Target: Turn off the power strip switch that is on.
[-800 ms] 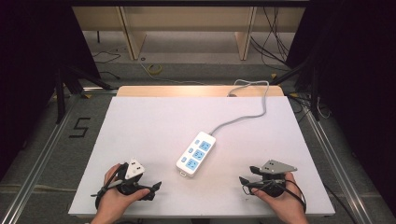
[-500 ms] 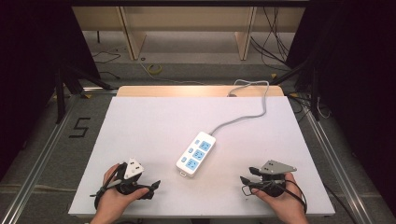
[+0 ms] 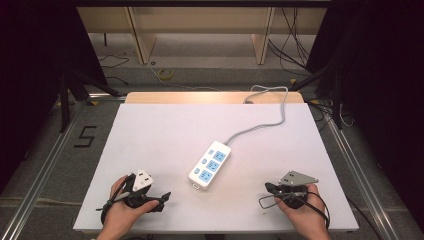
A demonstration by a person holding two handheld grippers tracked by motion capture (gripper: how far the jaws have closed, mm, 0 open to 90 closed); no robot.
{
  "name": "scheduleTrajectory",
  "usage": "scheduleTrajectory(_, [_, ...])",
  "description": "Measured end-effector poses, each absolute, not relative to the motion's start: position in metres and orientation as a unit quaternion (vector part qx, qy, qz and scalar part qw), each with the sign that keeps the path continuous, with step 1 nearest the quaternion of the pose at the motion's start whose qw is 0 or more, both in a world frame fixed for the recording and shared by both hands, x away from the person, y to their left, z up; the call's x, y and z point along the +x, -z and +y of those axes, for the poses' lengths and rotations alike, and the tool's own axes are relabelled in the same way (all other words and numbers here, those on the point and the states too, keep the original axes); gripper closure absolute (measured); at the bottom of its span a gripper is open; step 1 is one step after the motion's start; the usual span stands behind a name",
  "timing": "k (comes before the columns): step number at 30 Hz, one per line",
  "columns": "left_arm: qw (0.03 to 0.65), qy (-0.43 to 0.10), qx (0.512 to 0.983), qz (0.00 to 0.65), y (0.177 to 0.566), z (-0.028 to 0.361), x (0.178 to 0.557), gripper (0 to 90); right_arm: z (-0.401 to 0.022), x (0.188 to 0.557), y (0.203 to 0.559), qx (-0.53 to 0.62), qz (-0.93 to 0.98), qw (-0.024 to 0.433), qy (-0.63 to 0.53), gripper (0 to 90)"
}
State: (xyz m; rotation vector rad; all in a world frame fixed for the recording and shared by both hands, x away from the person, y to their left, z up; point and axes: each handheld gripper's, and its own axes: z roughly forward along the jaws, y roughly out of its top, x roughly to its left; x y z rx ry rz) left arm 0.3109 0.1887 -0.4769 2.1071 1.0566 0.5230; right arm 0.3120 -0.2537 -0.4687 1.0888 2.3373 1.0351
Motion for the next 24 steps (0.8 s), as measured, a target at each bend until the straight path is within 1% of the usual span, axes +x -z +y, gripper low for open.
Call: scheduleTrajectory(24, [0.357,-0.205,0.813,0.412,0.4768,0.1888,0.3115,13.5,-0.2486,0.3153,0.4639,0.386,0.83,0.177,-0.361,90.0])
